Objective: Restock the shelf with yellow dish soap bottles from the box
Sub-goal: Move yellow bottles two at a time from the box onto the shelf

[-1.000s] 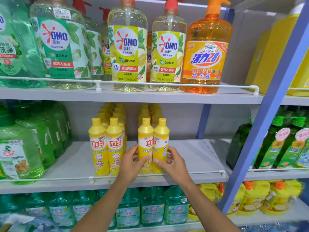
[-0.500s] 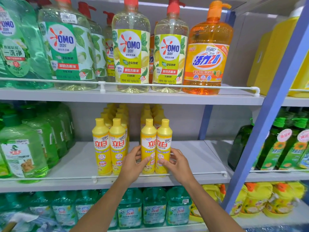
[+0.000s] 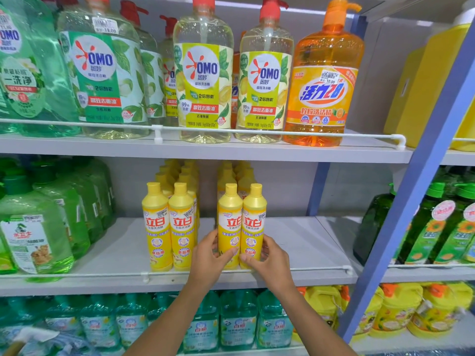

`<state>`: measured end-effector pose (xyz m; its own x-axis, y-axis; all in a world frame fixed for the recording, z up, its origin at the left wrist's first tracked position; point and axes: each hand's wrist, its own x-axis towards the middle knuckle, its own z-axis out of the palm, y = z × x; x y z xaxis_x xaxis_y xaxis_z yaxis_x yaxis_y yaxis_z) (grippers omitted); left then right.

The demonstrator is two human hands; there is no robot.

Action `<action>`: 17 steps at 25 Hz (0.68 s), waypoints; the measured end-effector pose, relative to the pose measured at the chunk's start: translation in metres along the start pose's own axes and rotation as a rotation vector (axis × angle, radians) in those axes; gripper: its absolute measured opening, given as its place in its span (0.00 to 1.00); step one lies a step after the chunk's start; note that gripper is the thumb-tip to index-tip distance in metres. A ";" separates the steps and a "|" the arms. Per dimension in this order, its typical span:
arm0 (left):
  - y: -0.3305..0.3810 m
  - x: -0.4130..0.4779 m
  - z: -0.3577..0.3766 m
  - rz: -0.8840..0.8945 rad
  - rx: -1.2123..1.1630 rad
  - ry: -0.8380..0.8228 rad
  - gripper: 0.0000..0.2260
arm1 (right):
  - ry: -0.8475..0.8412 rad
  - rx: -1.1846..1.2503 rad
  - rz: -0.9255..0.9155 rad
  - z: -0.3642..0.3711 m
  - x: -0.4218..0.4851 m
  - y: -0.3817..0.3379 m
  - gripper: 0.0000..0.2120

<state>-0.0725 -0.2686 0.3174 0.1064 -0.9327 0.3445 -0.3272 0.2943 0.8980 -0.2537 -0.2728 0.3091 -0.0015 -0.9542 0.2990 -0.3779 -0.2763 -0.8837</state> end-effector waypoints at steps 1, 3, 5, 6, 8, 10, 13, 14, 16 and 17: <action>-0.001 -0.001 0.002 0.009 0.001 0.000 0.26 | 0.017 -0.043 0.007 0.001 0.002 0.002 0.29; -0.004 -0.002 0.004 0.014 0.005 0.006 0.26 | 0.016 -0.101 0.027 0.000 0.009 0.005 0.29; -0.006 0.002 0.004 0.007 0.017 0.009 0.27 | -0.026 -0.092 0.049 -0.003 0.016 0.006 0.29; -0.007 0.004 0.004 0.003 0.024 0.000 0.28 | -0.050 -0.070 0.061 -0.005 0.018 0.006 0.29; -0.010 0.010 0.004 0.002 0.050 -0.012 0.28 | -0.073 -0.040 0.091 -0.005 0.022 0.006 0.27; -0.013 0.013 0.006 -0.005 0.066 0.010 0.29 | -0.058 -0.077 0.101 -0.001 0.022 0.009 0.27; -0.020 0.012 0.013 -0.037 0.091 0.081 0.28 | 0.011 -0.144 0.082 0.006 0.023 0.014 0.27; -0.024 0.012 0.016 -0.049 0.112 0.110 0.27 | 0.027 -0.145 0.081 0.007 0.023 0.015 0.27; -0.027 0.013 0.021 -0.061 0.138 0.154 0.24 | 0.042 -0.119 0.093 0.008 0.025 0.016 0.27; -0.027 0.014 0.023 -0.061 0.156 0.170 0.23 | 0.049 -0.105 0.099 0.008 0.026 0.016 0.27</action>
<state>-0.0840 -0.2946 0.2914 0.2828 -0.8954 0.3439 -0.4551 0.1903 0.8698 -0.2521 -0.3034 0.2997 -0.0876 -0.9689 0.2314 -0.4682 -0.1649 -0.8681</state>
